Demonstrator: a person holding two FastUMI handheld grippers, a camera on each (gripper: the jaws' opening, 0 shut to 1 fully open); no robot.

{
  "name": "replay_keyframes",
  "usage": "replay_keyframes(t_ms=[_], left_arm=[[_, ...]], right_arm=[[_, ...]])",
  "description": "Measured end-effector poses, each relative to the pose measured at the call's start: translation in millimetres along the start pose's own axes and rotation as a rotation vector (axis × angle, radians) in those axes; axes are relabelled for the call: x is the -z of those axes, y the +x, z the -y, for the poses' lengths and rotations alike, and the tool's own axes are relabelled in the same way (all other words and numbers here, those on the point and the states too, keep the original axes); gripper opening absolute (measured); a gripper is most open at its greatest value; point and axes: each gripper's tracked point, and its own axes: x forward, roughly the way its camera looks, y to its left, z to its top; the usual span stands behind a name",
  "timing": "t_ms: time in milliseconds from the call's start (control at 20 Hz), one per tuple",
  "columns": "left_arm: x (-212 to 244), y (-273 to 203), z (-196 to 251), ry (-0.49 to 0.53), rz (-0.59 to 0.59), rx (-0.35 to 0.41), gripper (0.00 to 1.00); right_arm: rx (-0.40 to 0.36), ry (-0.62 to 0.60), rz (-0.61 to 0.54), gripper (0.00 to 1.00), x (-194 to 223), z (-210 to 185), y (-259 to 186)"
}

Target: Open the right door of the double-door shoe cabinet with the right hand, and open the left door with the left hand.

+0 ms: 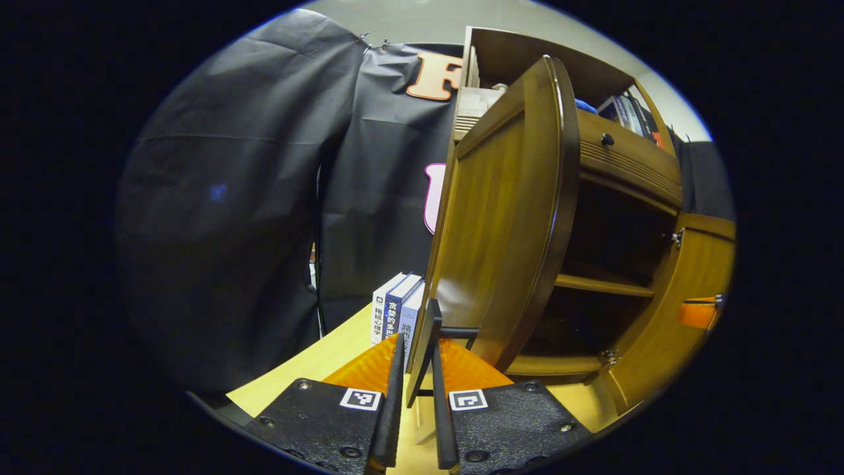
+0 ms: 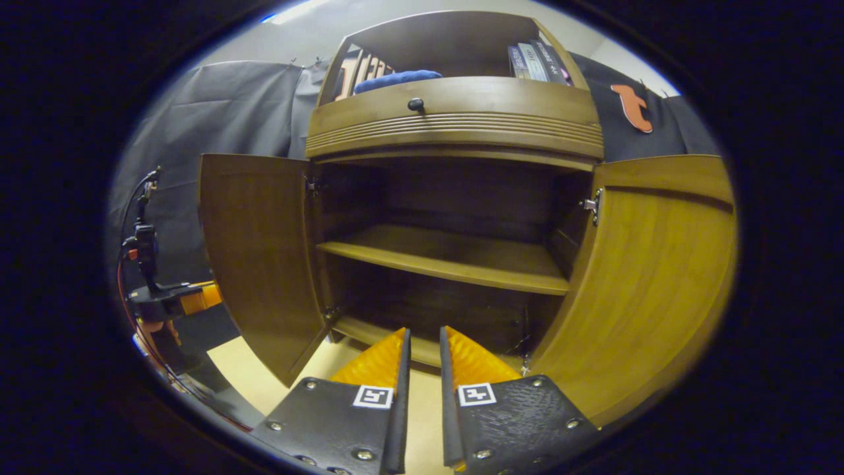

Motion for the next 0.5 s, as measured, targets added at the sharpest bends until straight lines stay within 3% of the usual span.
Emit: replay_keyframes(t_ms=[400, 500], left_arm=[[-6, -33, -61, -0.001, 0.013, -0.17, 0.24], [-10, -41, -62, -0.021, 0.023, -0.169, 0.24]], right_arm=[[-0.085, 0.016, -0.001, 0.22, -4, -24, 12], [-0.103, 0.016, 0.002, 0.22, -4, -24, 11]])
